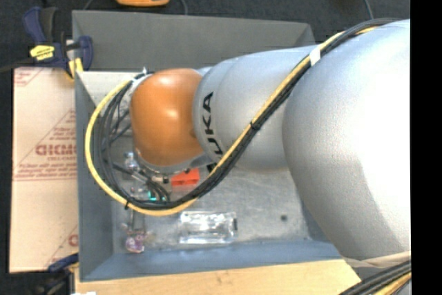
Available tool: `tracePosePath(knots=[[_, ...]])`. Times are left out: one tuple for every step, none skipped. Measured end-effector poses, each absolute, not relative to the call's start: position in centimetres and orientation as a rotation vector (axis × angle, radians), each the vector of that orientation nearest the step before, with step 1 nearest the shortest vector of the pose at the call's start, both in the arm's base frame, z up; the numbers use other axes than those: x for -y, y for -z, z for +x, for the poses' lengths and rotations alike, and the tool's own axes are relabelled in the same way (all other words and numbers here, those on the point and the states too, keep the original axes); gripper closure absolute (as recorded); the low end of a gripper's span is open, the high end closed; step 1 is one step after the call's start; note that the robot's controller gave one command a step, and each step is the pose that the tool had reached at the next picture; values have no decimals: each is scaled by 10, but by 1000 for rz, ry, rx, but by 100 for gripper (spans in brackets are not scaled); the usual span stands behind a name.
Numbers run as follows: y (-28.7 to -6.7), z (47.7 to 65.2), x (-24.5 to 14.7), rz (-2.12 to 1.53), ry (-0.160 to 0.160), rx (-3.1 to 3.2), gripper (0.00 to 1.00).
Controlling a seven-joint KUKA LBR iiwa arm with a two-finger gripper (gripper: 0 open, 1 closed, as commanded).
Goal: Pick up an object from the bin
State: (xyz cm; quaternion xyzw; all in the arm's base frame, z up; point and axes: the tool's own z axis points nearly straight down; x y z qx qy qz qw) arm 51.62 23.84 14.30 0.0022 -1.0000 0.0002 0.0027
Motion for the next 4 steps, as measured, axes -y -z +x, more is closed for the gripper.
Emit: tracePosePath(knots=[[-86, 605, -221, 117, -3, 3145, 0], [-85, 594, -126, 162, -7, 3139, 0], [-87, 595, -132, 166, 2, 3143, 100], [-203, 592, -145, 134, 5, 3151, 100]])
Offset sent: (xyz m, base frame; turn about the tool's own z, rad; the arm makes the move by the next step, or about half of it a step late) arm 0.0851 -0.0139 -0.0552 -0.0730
